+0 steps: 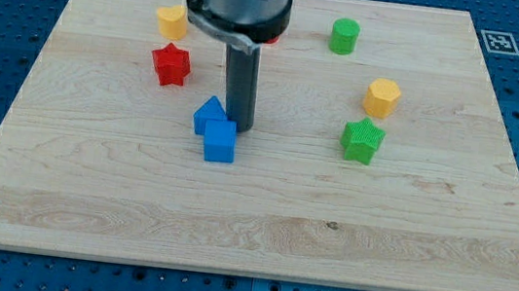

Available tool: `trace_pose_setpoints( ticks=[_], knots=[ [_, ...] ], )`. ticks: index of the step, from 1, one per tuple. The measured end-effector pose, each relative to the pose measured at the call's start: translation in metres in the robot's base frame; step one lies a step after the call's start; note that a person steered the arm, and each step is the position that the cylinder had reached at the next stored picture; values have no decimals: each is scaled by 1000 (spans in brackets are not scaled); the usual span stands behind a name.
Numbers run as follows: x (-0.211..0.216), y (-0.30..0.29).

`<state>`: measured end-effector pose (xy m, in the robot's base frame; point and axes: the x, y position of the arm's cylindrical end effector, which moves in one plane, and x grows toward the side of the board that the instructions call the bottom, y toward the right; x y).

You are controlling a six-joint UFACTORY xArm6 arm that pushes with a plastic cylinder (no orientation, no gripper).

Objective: Nudge red star a bit left

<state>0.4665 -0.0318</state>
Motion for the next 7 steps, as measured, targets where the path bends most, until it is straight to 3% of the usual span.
trace_pose_setpoints(
  ticks=[2, 4, 6, 7],
  knots=[
    [16, 3],
    [-4, 71],
    [-71, 25],
    [-76, -13]
  ],
)
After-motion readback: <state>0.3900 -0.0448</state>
